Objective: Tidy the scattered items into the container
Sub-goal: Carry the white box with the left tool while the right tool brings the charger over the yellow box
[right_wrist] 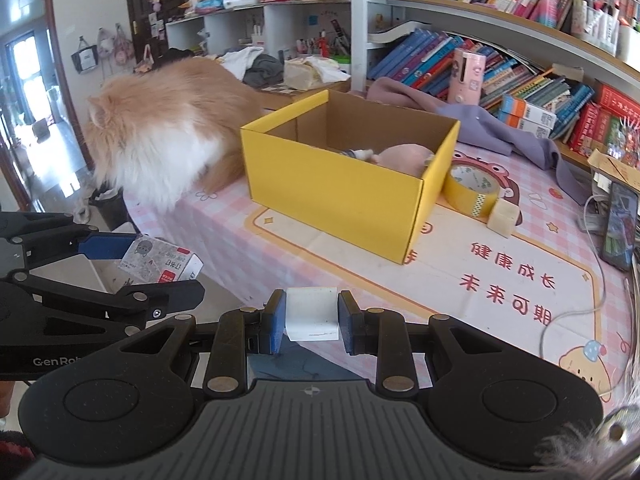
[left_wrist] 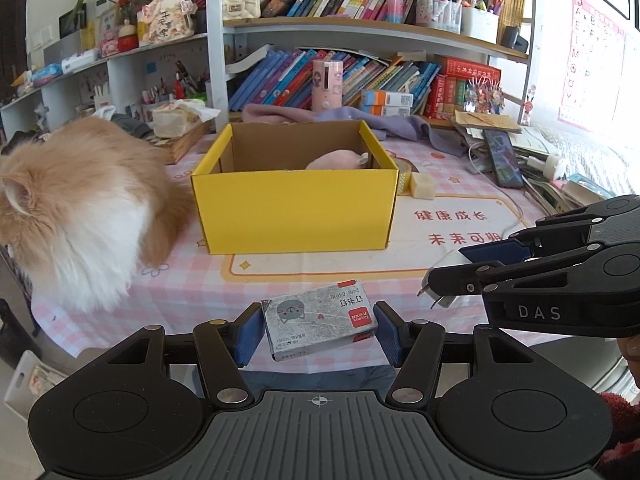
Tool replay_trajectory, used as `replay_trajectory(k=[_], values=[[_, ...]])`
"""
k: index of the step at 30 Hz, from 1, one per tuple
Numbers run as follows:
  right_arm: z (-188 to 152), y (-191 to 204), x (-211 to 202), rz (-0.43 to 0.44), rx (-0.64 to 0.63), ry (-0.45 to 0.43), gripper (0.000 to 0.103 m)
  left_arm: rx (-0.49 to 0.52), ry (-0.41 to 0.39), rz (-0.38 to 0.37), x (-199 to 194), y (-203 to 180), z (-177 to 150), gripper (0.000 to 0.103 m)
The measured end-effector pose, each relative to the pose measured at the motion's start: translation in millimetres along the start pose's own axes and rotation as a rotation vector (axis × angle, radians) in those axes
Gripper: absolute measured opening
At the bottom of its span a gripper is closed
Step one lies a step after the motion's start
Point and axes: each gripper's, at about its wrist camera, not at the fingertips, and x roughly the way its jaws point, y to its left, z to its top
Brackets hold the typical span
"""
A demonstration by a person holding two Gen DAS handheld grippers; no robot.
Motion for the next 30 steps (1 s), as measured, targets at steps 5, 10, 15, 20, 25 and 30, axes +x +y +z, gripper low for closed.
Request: replay_trajectory(k=[5, 10, 15, 20, 25, 30], values=[[0.8, 4.6, 0.9, 0.008, -0.016, 0.0, 0.026, -0.006, -0.003, 0.003, -1.1, 2.1, -1.0, 0.058], [1.9, 8.3, 1.0, 0.015, -0.028, -0.003, 0.026, -0.014, -0.005, 0.008, -3.5, 6.1, -2.9, 0.058], [2.6, 13.2, 2.1, 0.025, -0.038, -0.001, 0.026, -0.019, -0.005, 0.012, -4.4, 9.2, -3.3, 0.058], [4.5, 14.7, 3.7, 0.035, -0.045, 0.003, 0.026, -0.023, 0.0, 0.016, -3.9, 10.5, -2.6, 0.058], [10.5, 10.4, 5.7, 0.039, -0.045, -0.005, 0.026, -0.036, -0.006, 0.023, -1.5, 13.3, 2.7, 0.058], [23.1, 1.6, 9.2, 0.024, -0.057, -0.037, 0.026, -0.031, -0.025, 0.014, 5.8, 14.9, 14.5, 0.058]])
